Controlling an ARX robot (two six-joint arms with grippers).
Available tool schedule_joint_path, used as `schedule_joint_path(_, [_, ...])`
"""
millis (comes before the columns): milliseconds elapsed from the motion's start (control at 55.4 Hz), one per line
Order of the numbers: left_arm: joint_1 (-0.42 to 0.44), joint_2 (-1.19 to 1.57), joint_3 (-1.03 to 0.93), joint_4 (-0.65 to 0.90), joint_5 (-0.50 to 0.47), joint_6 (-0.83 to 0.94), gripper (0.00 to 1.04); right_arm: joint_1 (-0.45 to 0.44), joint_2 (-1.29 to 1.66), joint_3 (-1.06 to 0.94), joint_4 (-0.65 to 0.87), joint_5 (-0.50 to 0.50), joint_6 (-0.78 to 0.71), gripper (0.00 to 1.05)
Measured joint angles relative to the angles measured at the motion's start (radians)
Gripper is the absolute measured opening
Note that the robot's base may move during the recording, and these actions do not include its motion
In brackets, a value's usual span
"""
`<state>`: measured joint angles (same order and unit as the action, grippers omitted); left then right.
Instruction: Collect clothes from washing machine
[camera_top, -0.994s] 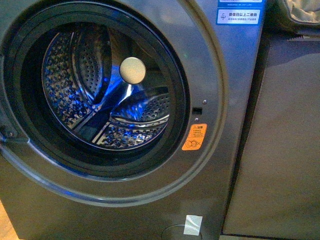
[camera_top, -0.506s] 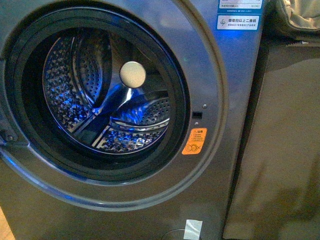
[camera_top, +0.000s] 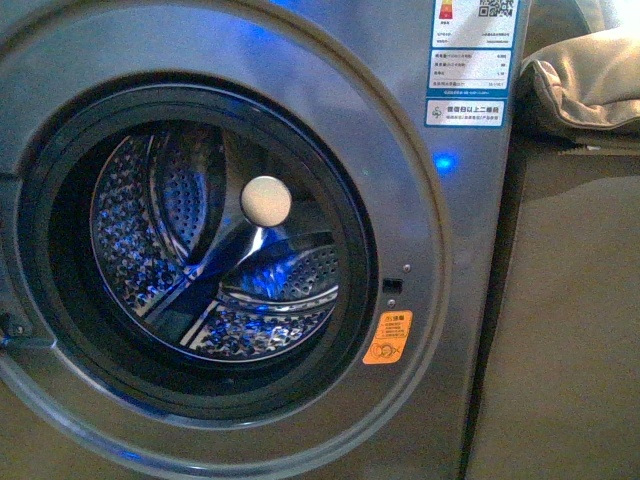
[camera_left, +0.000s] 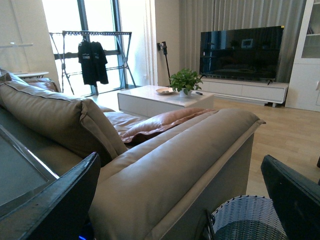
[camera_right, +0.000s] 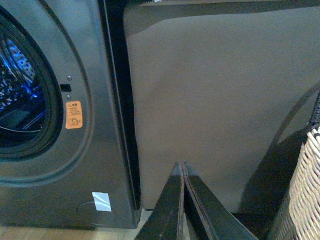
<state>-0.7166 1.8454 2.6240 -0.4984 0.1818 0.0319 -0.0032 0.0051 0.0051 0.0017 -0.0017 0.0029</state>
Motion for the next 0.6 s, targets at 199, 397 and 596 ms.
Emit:
schedule_joint_path(199, [0.000,0.000,0.000,0.000,0.000,0.000,0.98,0.000,0.000,0.000,0.000,0.000,0.000,0.02])
schedule_joint_path(397, [-0.004,0.018,0.056,-0.078,-0.063,-0.037,0.98,0.000,0.000,0.000,0.000,0.000,0.000,0.02])
schedule_joint_path(596, [0.059,0.069,0.183,-0.282,-0.188,-0.152,0.98,0.000,0.000,0.000,0.000,0.000,0.000,0.02])
